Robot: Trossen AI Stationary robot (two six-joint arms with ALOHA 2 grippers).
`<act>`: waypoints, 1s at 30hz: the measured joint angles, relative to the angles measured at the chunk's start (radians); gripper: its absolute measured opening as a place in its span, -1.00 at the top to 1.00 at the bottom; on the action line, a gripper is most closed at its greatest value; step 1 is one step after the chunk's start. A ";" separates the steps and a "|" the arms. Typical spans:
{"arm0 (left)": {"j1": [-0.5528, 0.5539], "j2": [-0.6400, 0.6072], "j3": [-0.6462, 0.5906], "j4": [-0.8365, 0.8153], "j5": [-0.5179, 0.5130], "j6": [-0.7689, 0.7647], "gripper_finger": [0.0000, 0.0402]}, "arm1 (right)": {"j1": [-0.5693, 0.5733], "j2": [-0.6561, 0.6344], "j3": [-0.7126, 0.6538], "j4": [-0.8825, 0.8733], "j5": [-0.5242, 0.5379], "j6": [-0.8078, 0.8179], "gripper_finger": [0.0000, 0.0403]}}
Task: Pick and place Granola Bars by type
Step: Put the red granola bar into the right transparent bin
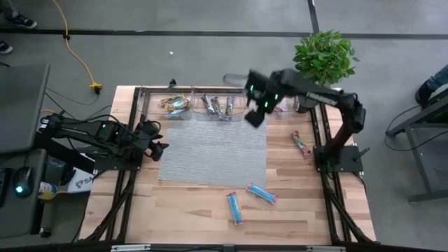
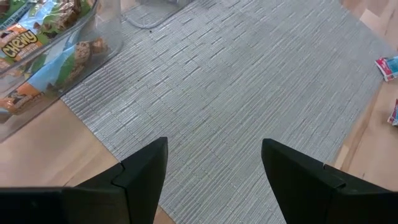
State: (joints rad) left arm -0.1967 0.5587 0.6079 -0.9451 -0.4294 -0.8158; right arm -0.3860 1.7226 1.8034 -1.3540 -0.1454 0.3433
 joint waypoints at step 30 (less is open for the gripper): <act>0.000 0.000 0.000 -0.001 -0.002 0.026 -0.28 | 0.213 -0.580 -1.015 0.197 0.267 0.869 0.01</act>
State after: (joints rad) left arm -0.1967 0.5586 0.6075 -0.9459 -0.4310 -0.7902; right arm -0.1732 1.1430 0.7881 -1.1571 0.1216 1.2123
